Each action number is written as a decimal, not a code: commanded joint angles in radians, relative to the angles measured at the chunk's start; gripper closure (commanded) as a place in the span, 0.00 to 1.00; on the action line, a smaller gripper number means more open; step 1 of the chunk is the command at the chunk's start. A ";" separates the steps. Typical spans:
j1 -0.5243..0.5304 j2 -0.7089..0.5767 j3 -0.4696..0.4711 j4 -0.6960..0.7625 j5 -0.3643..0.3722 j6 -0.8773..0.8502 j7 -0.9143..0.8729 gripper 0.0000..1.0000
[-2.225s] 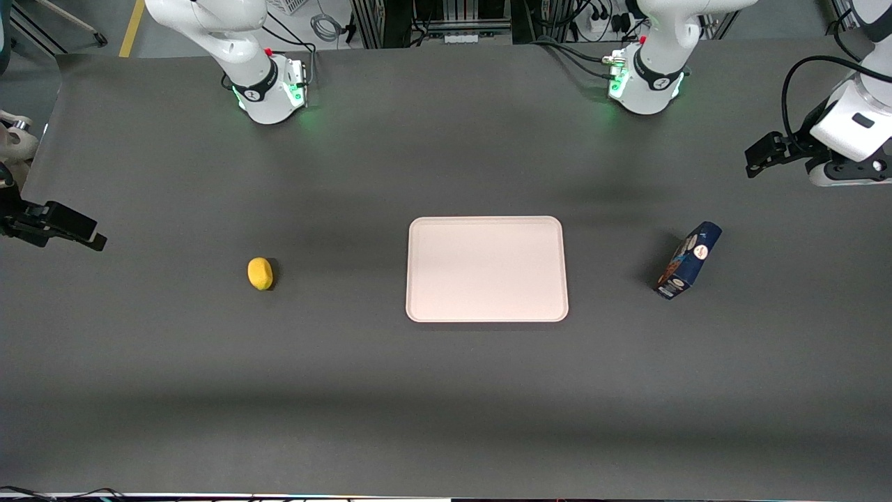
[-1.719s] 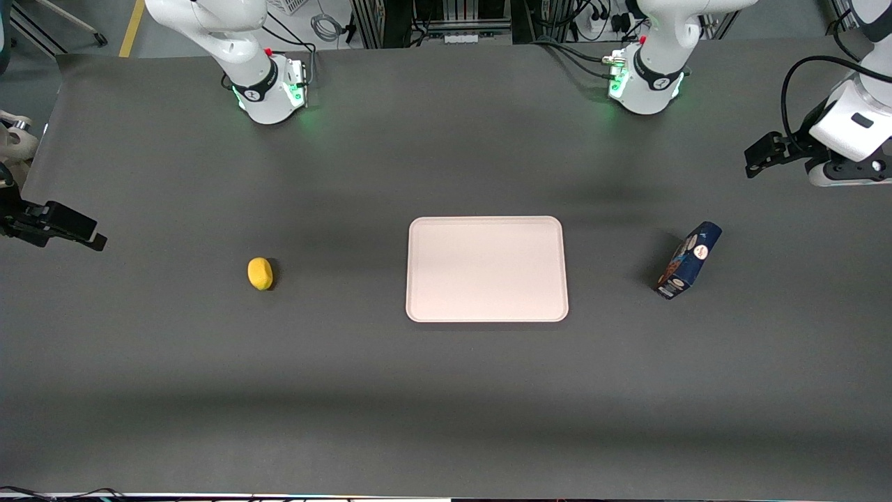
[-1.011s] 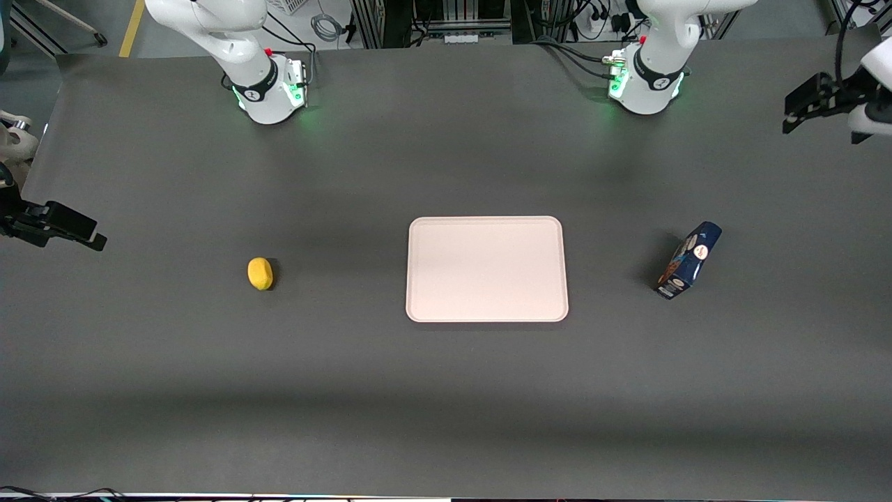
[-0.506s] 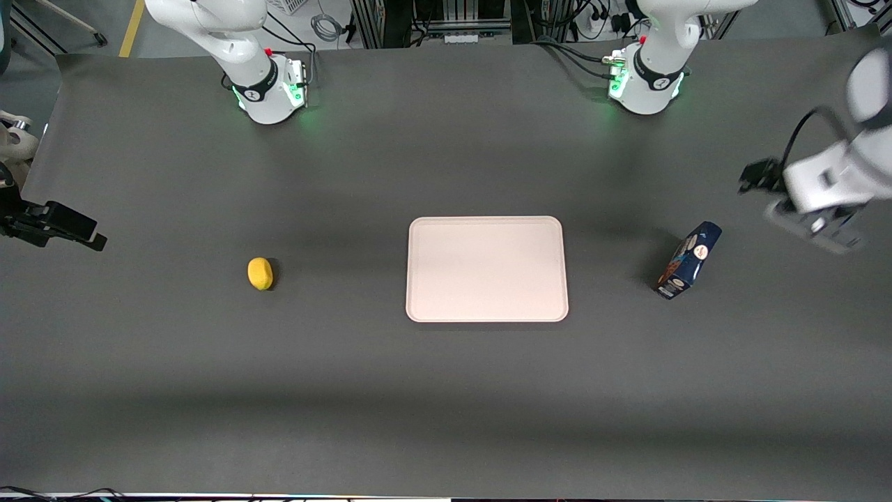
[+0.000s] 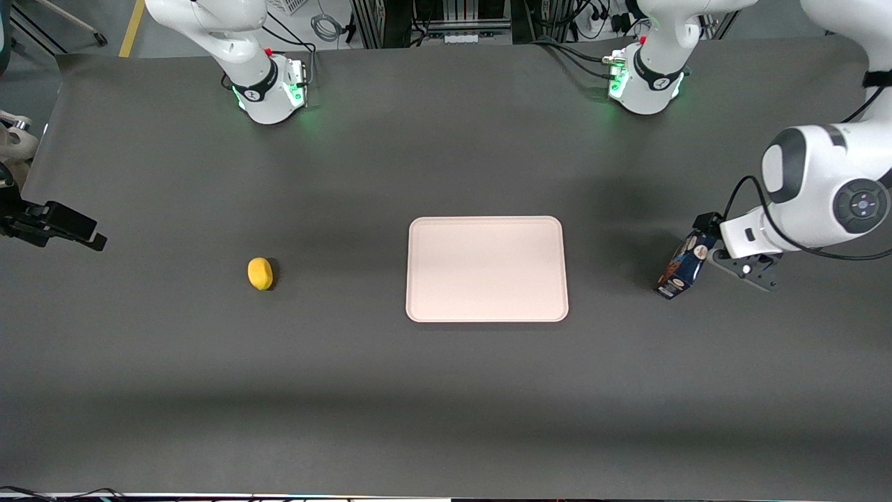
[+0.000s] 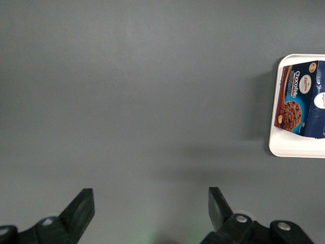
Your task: Place cookie box on tray
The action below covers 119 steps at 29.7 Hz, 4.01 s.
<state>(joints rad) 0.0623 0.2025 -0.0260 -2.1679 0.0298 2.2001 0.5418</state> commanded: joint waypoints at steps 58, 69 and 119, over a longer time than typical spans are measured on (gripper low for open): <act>-0.013 -0.176 -0.342 0.430 -0.183 -0.582 -0.856 1.00; -0.032 -0.036 -0.423 0.212 -0.153 -0.182 -0.925 1.00; -0.029 -0.153 -0.227 0.594 0.033 -0.676 -0.867 0.00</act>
<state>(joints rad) 0.0340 0.1289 -0.3581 -1.6683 0.0858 1.7087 -0.4574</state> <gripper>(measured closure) 0.000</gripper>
